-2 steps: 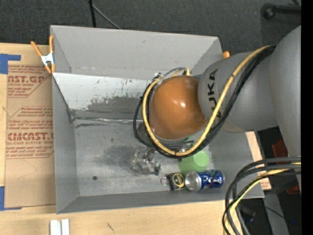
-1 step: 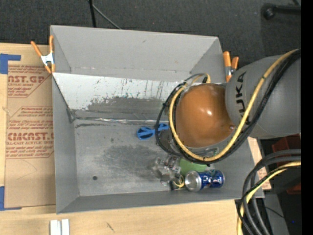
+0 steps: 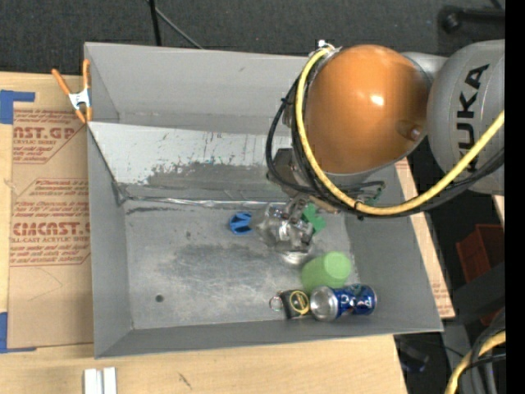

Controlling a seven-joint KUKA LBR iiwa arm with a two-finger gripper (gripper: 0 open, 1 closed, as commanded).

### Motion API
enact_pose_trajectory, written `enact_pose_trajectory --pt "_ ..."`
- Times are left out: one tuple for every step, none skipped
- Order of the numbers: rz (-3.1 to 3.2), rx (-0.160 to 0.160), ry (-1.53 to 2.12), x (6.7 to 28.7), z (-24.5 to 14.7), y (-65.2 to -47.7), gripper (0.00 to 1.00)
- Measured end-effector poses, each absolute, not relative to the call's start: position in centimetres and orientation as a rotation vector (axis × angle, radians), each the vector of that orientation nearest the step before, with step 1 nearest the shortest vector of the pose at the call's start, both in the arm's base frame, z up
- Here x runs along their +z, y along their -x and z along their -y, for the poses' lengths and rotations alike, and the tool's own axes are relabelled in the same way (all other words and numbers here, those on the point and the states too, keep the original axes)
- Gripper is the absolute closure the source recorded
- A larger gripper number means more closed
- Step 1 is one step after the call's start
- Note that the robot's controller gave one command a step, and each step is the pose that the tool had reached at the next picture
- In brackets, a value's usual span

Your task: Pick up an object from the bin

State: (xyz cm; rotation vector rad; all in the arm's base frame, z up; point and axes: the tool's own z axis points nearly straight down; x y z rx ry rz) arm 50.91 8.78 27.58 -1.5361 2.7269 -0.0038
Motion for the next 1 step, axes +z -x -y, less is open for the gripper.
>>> enact_pose_trajectory --pt "-2.533 0.006 1.859 13.58 -9.96 -57.39 1.00"
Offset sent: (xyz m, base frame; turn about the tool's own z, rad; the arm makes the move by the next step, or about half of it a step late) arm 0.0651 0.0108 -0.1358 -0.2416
